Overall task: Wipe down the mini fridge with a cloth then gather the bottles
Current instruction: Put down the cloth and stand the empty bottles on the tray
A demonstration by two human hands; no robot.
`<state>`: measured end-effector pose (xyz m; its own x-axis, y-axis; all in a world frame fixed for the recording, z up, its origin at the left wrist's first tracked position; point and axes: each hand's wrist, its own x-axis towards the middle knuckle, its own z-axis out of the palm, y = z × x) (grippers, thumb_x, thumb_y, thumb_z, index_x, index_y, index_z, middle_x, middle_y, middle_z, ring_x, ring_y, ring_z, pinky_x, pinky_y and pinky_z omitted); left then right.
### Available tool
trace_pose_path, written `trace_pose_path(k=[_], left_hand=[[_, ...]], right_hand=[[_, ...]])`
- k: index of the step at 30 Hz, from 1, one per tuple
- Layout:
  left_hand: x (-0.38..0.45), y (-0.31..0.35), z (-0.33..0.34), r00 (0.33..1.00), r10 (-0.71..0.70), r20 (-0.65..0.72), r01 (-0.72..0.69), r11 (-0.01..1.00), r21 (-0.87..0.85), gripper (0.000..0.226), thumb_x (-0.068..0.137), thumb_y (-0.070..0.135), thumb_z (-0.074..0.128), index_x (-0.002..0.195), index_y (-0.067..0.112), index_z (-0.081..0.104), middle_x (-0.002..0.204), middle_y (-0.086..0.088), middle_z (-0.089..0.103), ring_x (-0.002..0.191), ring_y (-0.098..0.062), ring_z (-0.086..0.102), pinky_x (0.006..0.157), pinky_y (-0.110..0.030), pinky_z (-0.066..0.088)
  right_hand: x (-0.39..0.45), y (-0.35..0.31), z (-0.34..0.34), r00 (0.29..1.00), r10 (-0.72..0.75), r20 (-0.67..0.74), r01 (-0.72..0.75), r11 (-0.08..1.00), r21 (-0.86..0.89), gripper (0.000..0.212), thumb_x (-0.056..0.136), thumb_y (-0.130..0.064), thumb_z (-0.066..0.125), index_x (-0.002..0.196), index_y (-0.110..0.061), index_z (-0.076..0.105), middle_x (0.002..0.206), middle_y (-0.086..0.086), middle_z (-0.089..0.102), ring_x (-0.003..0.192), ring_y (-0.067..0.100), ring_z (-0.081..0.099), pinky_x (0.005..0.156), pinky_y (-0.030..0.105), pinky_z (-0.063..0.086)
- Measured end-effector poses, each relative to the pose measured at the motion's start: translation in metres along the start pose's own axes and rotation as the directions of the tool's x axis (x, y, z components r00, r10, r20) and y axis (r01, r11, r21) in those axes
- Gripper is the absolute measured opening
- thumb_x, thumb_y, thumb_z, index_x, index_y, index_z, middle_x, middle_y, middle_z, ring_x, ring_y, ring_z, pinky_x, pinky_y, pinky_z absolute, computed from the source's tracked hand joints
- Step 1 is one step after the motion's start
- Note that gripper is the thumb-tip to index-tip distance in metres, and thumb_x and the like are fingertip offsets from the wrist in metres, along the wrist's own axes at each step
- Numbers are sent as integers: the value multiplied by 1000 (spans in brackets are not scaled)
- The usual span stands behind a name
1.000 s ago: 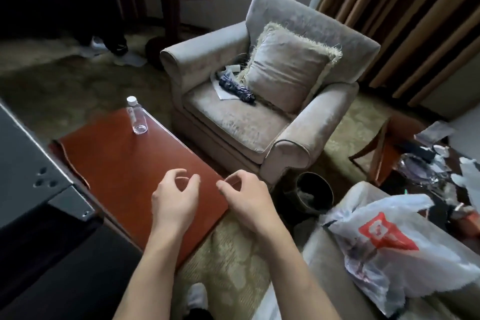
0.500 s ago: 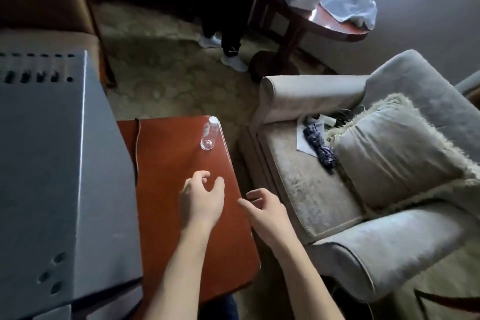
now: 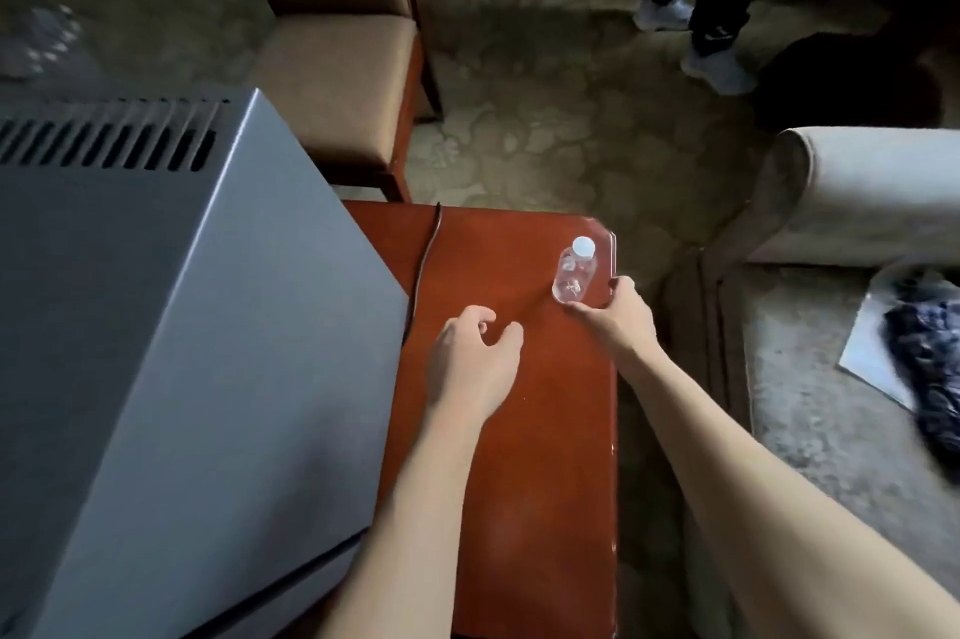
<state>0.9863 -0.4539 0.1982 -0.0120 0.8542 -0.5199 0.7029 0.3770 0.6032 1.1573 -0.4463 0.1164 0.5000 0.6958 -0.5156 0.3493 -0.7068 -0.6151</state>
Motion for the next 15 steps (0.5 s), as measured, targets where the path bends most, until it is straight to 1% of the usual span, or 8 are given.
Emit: trace_pose_path(k=[2, 4, 6, 8, 10, 11, 13, 15], left_hand=[[3, 5, 2, 1000, -18, -2, 18, 1000, 8, 39, 93, 46, 50, 128, 30, 50, 134, 6, 52, 108, -11, 49, 82, -28, 42], [9, 9, 2, 999, -30, -15, 30, 1000, -1, 39, 93, 47, 50, 128, 31, 51, 134, 7, 52, 113, -13, 51, 85, -28, 44], [16, 12, 3, 998, -52, -20, 52, 999, -14, 39, 92, 46, 51, 128, 31, 51, 132, 8, 53, 113, -13, 52, 85, -28, 44], [24, 16, 5, 997, -73, -12, 72, 997, -34, 39, 92, 46, 51, 127, 30, 52, 131, 8, 54, 111, -12, 53, 84, -28, 44], [33, 20, 6, 997, -82, -6, 82, 996, -37, 39, 92, 46, 51, 128, 29, 52, 131, 7, 54, 108, -12, 53, 82, -27, 44], [36, 21, 6, 997, -82, -7, 82, 996, -37, 40, 93, 46, 51, 129, 29, 51, 131, 7, 54, 106, -10, 52, 80, -26, 43], [41, 23, 5, 997, -77, -17, 76, 997, -33, 40, 94, 46, 50, 130, 28, 50, 132, 6, 53, 101, -8, 48, 76, -25, 41], [42, 21, 3, 997, -75, -31, 74, 997, -19, 40, 94, 46, 49, 130, 28, 50, 133, 6, 53, 100, -7, 47, 73, -23, 40]], right_hand=[[24, -4, 4, 1000, 20, -19, -21, 999, -42, 68, 77, -42, 73, 128, -9, 41, 125, 14, 50, 111, 32, 57, 92, 43, 49], [47, -6, 9, 999, 10, -50, -14, 997, -69, 76, 78, -44, 73, 135, -11, 37, 132, 15, 42, 114, 36, 54, 94, 46, 48], [67, -6, 15, 997, -28, -72, 21, 996, -91, 80, 76, -47, 74, 140, -20, 33, 140, 12, 35, 121, 37, 48, 96, 47, 45], [84, -7, 20, 995, -49, -87, 41, 995, -95, 79, 76, -47, 74, 143, -31, 33, 146, 6, 30, 127, 35, 40, 99, 47, 43], [96, -9, 26, 993, -62, -97, 51, 992, -115, 70, 80, -44, 71, 141, -33, 39, 148, 3, 29, 128, 33, 38, 100, 46, 42], [101, -10, 29, 991, -78, -105, 65, 990, -124, 61, 83, -40, 68, 138, -31, 44, 147, 3, 31, 127, 33, 40, 99, 44, 42], [107, -13, 35, 986, -103, -133, 86, 988, -127, 39, 88, -29, 61, 126, -25, 56, 142, 4, 39, 120, 32, 48, 93, 38, 43], [105, -15, 39, 978, -129, -161, 104, 982, -155, 30, 90, -23, 58, 119, -21, 60, 134, 6, 50, 113, 31, 55, 87, 33, 43]])
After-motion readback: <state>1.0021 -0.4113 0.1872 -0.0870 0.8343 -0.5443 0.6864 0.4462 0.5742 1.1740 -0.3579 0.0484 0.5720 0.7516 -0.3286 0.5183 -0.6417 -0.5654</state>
